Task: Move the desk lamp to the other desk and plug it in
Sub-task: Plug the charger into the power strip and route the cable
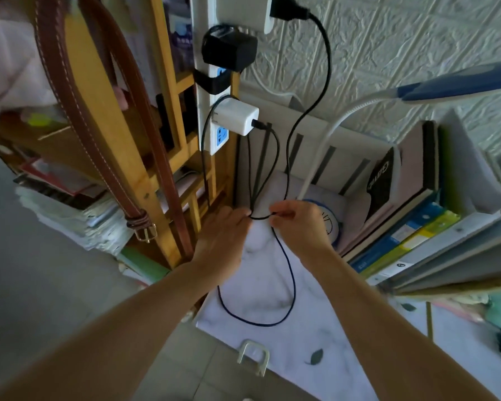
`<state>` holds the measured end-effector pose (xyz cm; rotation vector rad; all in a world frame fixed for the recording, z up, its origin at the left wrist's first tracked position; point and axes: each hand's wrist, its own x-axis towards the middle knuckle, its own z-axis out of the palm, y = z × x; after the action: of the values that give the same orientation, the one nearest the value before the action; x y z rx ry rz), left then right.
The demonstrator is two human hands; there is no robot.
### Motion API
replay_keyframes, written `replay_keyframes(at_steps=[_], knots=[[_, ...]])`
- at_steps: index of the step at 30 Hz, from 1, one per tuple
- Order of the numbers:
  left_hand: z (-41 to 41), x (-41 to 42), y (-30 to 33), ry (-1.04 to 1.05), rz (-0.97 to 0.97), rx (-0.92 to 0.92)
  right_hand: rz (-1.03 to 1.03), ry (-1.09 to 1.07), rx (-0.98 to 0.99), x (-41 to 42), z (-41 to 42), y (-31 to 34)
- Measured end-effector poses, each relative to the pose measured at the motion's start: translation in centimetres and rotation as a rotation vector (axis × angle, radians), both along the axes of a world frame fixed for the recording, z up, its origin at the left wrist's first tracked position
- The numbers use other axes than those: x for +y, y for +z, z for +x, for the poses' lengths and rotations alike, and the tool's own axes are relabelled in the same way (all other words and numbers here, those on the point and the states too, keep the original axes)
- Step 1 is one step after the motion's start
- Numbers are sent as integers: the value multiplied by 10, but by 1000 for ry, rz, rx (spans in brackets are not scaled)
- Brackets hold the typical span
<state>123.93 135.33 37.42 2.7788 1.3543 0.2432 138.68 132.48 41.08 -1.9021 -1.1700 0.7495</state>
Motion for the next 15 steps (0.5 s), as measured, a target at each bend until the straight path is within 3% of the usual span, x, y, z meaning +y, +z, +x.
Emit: replay_keyframes(at_steps=[6,11,15], knots=[[-21,-4,7,129,-70,54,-15,-64,92,9,-8,-4],[-35,-4,23,90,50,159,-43,-57,152,14,-17,-14],[-37,-6,31,50,81,218,-250,-21,-78,7,-19,-29]])
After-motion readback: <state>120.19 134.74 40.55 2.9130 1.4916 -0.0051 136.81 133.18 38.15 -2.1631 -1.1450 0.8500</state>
